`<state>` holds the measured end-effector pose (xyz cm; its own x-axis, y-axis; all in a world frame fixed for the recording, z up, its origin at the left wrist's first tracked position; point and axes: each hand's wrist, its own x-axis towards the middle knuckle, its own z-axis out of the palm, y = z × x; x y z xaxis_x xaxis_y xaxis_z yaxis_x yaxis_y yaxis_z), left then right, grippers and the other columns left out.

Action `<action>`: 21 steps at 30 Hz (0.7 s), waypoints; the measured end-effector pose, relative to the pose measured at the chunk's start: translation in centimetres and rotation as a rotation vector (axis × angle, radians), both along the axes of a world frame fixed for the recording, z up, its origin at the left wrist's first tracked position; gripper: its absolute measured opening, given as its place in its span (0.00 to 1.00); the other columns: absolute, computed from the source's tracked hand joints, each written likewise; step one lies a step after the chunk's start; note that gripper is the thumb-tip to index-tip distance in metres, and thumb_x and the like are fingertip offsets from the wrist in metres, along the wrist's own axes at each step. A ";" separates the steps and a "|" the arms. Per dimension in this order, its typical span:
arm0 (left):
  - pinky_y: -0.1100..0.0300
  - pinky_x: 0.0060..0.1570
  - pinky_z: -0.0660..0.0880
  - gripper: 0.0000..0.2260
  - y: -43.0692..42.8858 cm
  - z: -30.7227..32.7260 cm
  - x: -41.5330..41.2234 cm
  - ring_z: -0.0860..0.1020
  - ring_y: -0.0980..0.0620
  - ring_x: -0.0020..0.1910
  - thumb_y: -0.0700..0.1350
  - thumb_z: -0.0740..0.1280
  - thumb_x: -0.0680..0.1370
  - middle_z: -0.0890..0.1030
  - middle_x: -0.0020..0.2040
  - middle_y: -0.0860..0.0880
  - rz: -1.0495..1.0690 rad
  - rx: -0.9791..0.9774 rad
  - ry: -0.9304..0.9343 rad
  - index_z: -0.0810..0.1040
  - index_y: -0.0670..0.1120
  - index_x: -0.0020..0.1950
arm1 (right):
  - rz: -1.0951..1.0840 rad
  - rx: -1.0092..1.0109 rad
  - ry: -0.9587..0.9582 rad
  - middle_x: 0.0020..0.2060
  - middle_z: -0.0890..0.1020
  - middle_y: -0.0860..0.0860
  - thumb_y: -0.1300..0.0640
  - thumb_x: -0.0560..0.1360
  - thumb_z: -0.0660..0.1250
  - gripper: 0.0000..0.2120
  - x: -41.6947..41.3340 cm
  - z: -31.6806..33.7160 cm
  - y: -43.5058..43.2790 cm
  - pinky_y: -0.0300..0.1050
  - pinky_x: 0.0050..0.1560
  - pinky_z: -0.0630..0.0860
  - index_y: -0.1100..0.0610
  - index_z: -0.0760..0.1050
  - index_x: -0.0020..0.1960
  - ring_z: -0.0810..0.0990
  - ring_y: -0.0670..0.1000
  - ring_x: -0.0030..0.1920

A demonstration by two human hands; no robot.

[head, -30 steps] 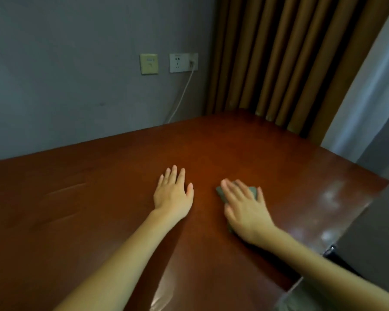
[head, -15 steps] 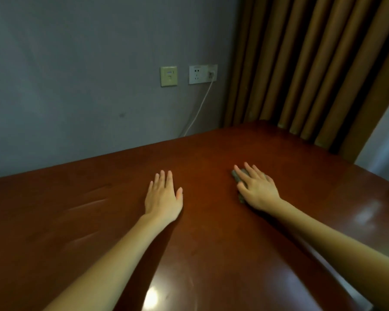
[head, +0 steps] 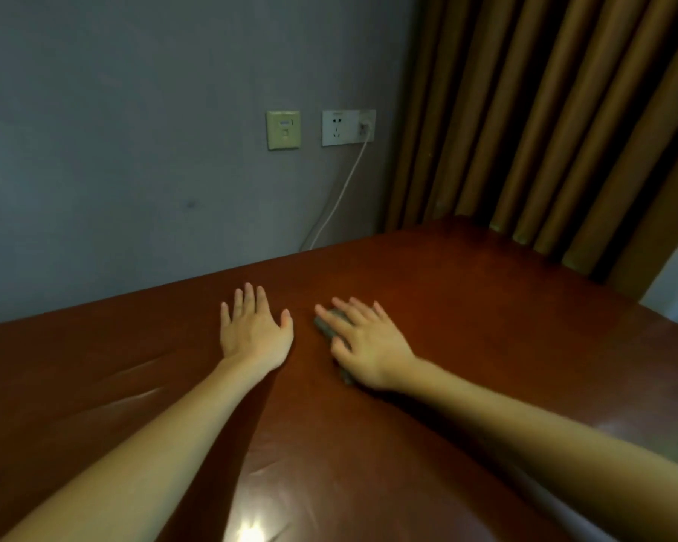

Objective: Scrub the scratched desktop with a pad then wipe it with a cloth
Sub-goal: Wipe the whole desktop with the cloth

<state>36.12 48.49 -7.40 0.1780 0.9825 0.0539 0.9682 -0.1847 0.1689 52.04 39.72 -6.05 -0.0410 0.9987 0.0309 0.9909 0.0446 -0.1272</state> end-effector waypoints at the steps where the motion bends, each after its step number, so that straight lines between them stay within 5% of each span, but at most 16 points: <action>1: 0.51 0.76 0.42 0.29 0.0 -0.1 0.0 0.44 0.49 0.78 0.57 0.46 0.82 0.45 0.79 0.45 -0.006 -0.001 -0.005 0.46 0.44 0.79 | -0.030 -0.007 -0.002 0.78 0.51 0.48 0.45 0.81 0.48 0.26 1.3 -0.1 1.6 0.52 0.74 0.40 0.41 0.46 0.77 0.47 0.52 0.77; 8: 0.50 0.76 0.43 0.29 -0.3 -0.2 -0.1 0.44 0.49 0.78 0.58 0.46 0.82 0.46 0.79 0.46 -0.014 0.021 -0.035 0.46 0.44 0.79 | -0.290 -0.028 -0.033 0.78 0.49 0.50 0.44 0.81 0.43 0.26 7.0 -0.3 -0.8 0.53 0.76 0.42 0.42 0.43 0.77 0.46 0.52 0.77; 13: 0.49 0.76 0.44 0.29 -0.4 -0.1 0.1 0.44 0.48 0.78 0.58 0.45 0.82 0.46 0.79 0.46 -0.004 0.027 -0.041 0.46 0.44 0.79 | -0.112 0.000 -0.064 0.78 0.45 0.47 0.39 0.65 0.28 0.39 0.3 0.0 -6.8 0.49 0.73 0.36 0.41 0.39 0.77 0.42 0.50 0.77; 17: 0.50 0.76 0.44 0.29 -0.5 -0.2 0.1 0.44 0.49 0.78 0.57 0.45 0.82 0.46 0.79 0.47 0.009 0.024 -0.038 0.46 0.44 0.79 | -0.011 0.040 -0.014 0.78 0.49 0.47 0.42 0.78 0.41 0.27 -2.9 -0.3 -1.9 0.51 0.74 0.37 0.41 0.44 0.77 0.45 0.50 0.77; 21: 0.50 0.76 0.44 0.29 -0.4 -0.2 0.0 0.44 0.49 0.78 0.57 0.45 0.82 0.46 0.79 0.47 -0.001 0.020 -0.034 0.46 0.44 0.79 | -0.033 0.028 0.021 0.77 0.54 0.49 0.45 0.80 0.47 0.25 -1.1 -0.5 6.4 0.53 0.75 0.43 0.42 0.49 0.77 0.50 0.52 0.77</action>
<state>36.13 48.09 -7.56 0.1764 0.9811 0.0800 0.9617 -0.1891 0.1984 50.96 46.15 -6.53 -0.0074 0.9982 0.0592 0.9890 0.0160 -0.1468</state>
